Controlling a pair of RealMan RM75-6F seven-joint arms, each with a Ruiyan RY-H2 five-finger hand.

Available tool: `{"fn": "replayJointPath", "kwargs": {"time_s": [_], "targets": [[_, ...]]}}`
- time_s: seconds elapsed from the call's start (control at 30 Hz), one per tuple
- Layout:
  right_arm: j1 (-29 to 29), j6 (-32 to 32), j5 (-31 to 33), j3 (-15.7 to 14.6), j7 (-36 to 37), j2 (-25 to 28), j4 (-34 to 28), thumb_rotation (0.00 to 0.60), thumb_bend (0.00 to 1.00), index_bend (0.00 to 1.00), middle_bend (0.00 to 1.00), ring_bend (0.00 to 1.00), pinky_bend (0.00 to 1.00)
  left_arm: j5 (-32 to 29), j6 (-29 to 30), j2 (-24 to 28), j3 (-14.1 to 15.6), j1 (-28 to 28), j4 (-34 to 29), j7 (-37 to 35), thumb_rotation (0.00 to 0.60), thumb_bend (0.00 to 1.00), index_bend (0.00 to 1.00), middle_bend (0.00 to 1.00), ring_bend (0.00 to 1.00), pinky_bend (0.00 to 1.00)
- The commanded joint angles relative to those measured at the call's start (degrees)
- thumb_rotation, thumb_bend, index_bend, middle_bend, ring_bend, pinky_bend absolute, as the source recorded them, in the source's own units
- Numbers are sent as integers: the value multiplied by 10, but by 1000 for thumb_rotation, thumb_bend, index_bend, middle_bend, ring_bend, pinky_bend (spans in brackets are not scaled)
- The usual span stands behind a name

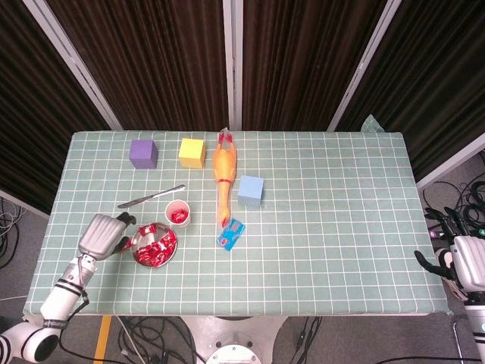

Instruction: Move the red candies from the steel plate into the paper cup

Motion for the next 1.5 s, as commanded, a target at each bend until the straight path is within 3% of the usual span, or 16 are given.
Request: {"fn": "replayJointPath", "kwargs": {"time_s": [0.03, 0.4, 1.03, 1.5], "targets": [[0, 0, 0, 0, 0, 0, 0, 600, 197, 130, 232, 71, 423, -3, -7, -15, 10, 9, 16, 6, 600, 388, 429, 474, 888, 1000], [0, 0, 0, -1, -2, 1, -2, 600, 197, 130, 233, 70, 423, -39, -51, -65, 7, 14, 70, 38, 600, 385, 429, 470, 888, 1000], [0, 0, 3, -1, -11, 4, -10, 600, 197, 130, 233, 70, 423, -51, -61, -95, -4, 22, 113, 55, 600, 364, 458, 488, 888, 1000], [-1, 2, 2, -2, -13, 5, -14, 600, 197, 130, 233, 70, 423, -47, -66, -107, -7, 28, 144, 48, 600, 365, 553, 578, 892, 1000]]}}
